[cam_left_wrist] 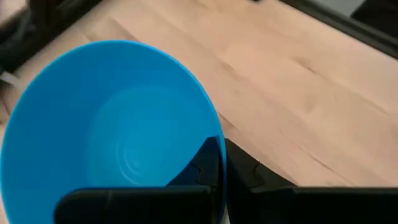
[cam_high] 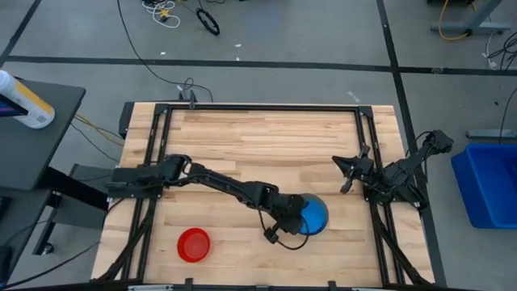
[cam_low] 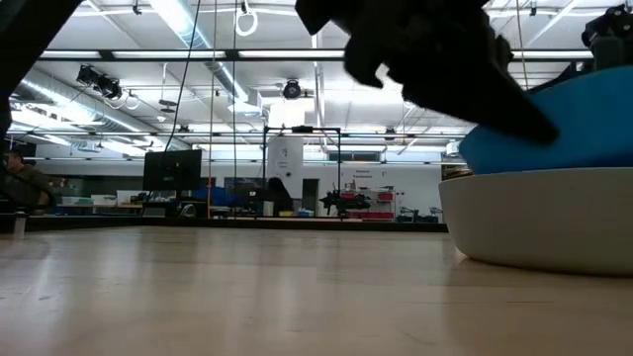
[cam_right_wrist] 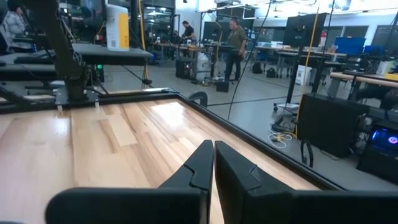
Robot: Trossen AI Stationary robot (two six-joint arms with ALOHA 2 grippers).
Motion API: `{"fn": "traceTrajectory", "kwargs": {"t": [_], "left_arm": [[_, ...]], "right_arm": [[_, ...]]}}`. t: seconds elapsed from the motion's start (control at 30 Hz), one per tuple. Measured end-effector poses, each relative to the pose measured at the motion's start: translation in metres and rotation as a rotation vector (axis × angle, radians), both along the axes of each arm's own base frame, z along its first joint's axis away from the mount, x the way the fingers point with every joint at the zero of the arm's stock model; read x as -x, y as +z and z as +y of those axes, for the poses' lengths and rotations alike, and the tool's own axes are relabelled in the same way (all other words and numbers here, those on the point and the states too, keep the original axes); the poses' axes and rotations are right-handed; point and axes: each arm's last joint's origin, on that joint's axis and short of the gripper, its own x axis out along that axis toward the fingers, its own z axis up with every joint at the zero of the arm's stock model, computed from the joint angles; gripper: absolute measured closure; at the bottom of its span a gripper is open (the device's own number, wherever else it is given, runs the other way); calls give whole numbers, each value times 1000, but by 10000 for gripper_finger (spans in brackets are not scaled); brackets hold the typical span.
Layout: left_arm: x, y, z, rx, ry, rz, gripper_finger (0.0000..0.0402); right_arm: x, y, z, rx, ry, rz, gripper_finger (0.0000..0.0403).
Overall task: Nest bowls inside each other
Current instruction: Stack the blue bowl on the dark blue bowl
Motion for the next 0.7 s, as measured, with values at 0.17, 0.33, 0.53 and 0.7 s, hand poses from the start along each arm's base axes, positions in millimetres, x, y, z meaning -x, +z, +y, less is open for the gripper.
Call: {"fn": "traceTrajectory", "kwargs": {"t": [0.17, 0.33, 0.53, 0.7], "left_arm": [[-4, -13, 5, 9, -4, 24, 396], [-9, -27, 6, 14, -4, 22, 396], [-8, -30, 7, 2, 43, 56, 381], [-7, -25, 4, 12, 31, 95, 318]], "right_arm": [[0, 1, 0, 5, -1, -4, 379], [0, 1, 0, 5, 0, -4, 378], [0, 1, 0, 2, 0, -8, 378], [0, 2, 0, -1, 0, -11, 378]]}}
